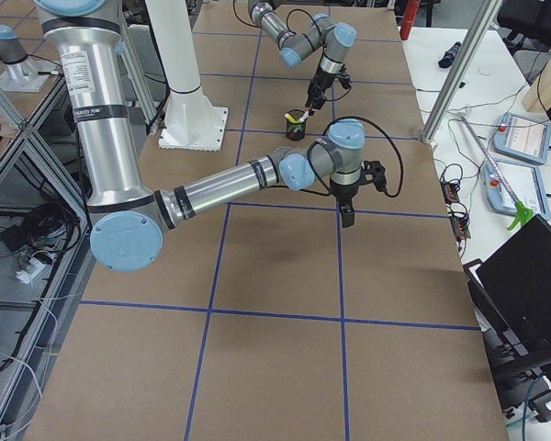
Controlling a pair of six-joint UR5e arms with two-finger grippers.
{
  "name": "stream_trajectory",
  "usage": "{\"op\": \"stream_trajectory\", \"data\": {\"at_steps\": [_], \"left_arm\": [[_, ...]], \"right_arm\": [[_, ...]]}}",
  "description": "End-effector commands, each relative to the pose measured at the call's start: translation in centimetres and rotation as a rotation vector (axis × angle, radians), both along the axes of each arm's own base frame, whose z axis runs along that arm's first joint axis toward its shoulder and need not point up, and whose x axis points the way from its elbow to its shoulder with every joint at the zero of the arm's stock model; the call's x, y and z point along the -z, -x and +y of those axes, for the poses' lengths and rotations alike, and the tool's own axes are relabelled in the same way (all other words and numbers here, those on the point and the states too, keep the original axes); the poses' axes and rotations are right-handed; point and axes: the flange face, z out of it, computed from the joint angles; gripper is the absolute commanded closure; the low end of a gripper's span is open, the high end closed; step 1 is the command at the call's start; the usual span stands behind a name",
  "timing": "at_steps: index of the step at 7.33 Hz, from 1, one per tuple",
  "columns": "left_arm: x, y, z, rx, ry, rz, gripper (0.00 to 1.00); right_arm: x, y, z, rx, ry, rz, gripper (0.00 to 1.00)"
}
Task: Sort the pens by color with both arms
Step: 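Lower the left gripper and grasp the red-capped white marker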
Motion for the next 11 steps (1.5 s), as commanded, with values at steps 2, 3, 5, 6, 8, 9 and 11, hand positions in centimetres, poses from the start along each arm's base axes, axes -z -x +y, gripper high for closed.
{"op": "stream_trajectory", "data": {"at_steps": [2,3,5,6,8,9,11], "left_arm": [[0.08,-0.47,0.48,-0.008,0.0,0.0,0.56],[0.1,-0.47,0.48,-0.01,-0.003,0.002,0.59],[0.1,-0.47,0.48,-0.012,-0.007,0.004,0.58],[0.1,-0.47,0.48,-0.012,-0.007,0.004,0.58],[0.09,-0.39,0.38,-0.011,-0.009,0.003,0.57],[-0.1,-0.42,0.34,-0.01,-0.008,0.0,0.57],[-0.26,-0.32,0.11,0.002,-0.02,-0.006,0.57]], "right_arm": [[0.0,0.0,0.0,0.0,0.0,0.0,0.02],[0.08,-0.01,0.02,0.0,-0.002,-0.001,0.02],[0.16,0.01,-0.03,0.001,-0.004,-0.001,0.02],[0.16,0.01,-0.03,0.002,-0.005,-0.001,0.02],[0.24,-0.1,-0.05,-0.001,-0.009,0.001,0.02],[0.16,-0.03,0.01,0.002,-0.009,0.002,0.02],[0.24,-0.15,-0.02,-0.002,-0.014,0.004,0.02]]}}
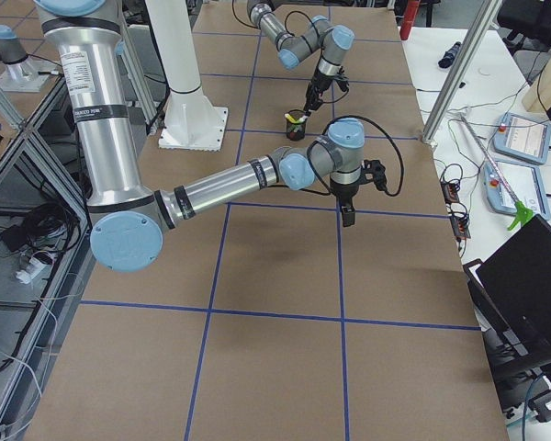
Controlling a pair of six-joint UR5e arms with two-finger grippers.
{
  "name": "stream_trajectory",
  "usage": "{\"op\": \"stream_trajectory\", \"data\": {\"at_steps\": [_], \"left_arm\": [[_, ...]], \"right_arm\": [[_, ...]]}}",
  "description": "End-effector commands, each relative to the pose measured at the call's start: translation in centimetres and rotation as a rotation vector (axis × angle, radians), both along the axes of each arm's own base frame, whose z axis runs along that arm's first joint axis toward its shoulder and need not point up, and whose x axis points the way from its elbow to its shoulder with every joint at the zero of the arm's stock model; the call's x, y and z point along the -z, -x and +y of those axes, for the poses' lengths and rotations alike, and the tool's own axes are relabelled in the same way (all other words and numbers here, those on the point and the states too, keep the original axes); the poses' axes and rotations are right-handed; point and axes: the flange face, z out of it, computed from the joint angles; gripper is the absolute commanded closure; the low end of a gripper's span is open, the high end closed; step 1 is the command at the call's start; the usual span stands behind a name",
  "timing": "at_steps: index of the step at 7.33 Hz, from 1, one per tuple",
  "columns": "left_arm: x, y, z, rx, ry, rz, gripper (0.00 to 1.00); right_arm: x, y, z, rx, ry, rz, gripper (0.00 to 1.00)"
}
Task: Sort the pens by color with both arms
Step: 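Lower the left gripper and grasp the red-capped white marker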
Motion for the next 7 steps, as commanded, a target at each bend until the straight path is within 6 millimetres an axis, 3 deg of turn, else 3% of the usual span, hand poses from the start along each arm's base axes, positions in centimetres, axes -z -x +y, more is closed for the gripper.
{"op": "stream_trajectory", "data": {"at_steps": [1,2,3,4,5,7], "left_arm": [[-0.1,0.0,-0.2,0.01,-0.009,-0.005,0.69],[-0.1,0.0,0.0,0.009,-0.009,-0.004,0.93],[0.1,0.1,-0.1,0.011,-0.01,-0.003,1.0],[0.3,0.1,-0.1,0.011,-0.013,0.001,1.0],[1.8,1.6,-0.1,0.025,-0.031,0.027,1.0],[4.8,6.4,-0.4,0.069,-0.069,0.076,1.0]], "right_arm": [[0.0,-0.1,0.0,-0.002,-0.004,0.001,0.02],[0.0,-0.1,0.0,-0.002,-0.004,0.001,0.02],[-0.2,-0.1,0.1,-0.001,0.0,0.001,0.02],[0.2,0.0,0.0,0.001,-0.003,-0.004,0.02],[0.2,0.0,0.0,0.001,-0.003,-0.004,0.02],[0.1,-0.1,0.0,0.0,-0.004,-0.002,0.02]]}}
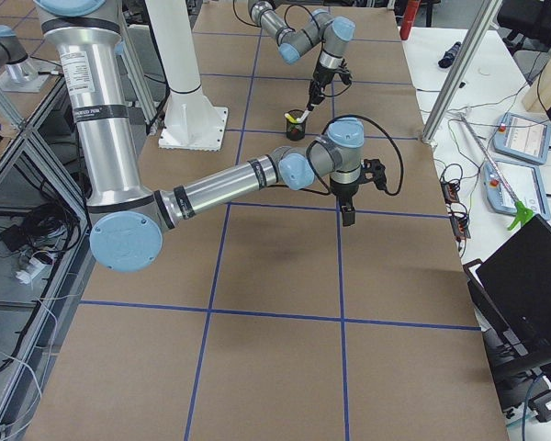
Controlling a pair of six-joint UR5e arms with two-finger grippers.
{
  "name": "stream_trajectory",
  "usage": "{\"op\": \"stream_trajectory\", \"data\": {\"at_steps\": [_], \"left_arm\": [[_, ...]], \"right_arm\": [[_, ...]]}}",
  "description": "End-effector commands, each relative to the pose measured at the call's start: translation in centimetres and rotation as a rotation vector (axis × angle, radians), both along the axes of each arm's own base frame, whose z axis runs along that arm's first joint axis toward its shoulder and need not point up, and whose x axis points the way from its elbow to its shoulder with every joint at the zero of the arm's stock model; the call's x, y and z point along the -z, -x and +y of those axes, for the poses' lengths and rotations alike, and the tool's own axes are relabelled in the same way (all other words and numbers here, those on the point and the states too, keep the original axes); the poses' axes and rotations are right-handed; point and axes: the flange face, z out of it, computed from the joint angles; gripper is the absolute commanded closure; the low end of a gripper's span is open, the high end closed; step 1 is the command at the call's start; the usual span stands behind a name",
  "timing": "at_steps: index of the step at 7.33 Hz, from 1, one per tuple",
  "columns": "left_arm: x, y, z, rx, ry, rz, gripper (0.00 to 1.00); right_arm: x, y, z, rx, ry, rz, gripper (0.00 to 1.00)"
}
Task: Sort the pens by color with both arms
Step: 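Lower the left gripper and grasp the red-capped white marker, then lift the red-capped marker out of the cup with the left gripper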
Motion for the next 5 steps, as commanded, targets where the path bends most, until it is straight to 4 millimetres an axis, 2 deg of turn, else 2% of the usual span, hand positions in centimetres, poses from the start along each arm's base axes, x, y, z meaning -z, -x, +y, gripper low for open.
{"op": "stream_trajectory", "data": {"at_steps": [1,2,3,5], "left_arm": [[3.2,6.1,0.8,0.049,-0.046,0.05,1.0],[4.7,9.1,1.1,0.079,-0.082,0.079,1.0],[5.7,10.8,1.1,0.131,-0.138,0.08,1.0],[6.5,12.3,0.4,0.28,-0.275,0.028,1.0]], "right_arm": [[0.1,0.0,0.0,-0.002,-0.005,0.003,0.02],[0.2,-0.1,0.0,-0.005,-0.009,0.004,0.02],[0.2,-0.1,0.0,-0.006,-0.009,0.005,0.02],[0.2,-0.2,0.1,-0.008,-0.013,0.008,0.02]]}}
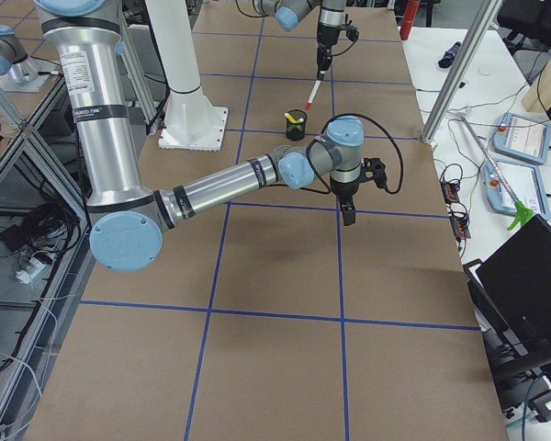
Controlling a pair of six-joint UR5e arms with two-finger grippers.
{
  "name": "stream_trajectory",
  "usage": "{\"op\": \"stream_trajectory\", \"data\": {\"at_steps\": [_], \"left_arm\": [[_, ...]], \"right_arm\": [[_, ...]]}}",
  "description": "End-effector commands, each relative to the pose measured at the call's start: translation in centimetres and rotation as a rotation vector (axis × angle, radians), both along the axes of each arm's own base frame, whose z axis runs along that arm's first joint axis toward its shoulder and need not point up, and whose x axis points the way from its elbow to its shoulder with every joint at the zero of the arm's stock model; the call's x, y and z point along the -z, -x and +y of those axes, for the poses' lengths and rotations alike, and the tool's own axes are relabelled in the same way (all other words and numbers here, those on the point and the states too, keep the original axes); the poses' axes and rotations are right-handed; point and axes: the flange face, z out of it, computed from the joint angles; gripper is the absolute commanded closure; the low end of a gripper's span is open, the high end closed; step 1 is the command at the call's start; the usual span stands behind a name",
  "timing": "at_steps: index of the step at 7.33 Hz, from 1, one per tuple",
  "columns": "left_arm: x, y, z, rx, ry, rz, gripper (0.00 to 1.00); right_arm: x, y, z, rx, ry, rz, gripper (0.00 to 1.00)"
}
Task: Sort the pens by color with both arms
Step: 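Lift the red-capped marker out of the cup with the left gripper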
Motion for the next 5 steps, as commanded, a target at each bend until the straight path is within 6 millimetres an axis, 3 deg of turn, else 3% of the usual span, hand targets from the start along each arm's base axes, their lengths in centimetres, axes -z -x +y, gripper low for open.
{"op": "stream_trajectory", "data": {"at_steps": [1,2,4,5], "left_arm": [[1.0,1.2,-0.8,0.167,-0.157,-0.014,1.0],[-0.5,-0.4,-0.7,0.231,-0.223,-0.014,1.0],[-2.5,-6.1,-1.2,0.445,-0.299,-0.002,1.0],[-2.4,-8.4,-0.8,0.517,-0.339,-0.019,1.0]], "right_arm": [[0.0,-0.2,0.1,-0.002,-0.003,0.001,0.02],[-0.1,-0.2,0.2,-0.004,-0.001,0.002,0.02],[0.2,-0.2,0.2,-0.007,-0.009,0.001,0.02],[0.4,-0.2,0.1,-0.01,-0.016,0.005,0.02]]}}
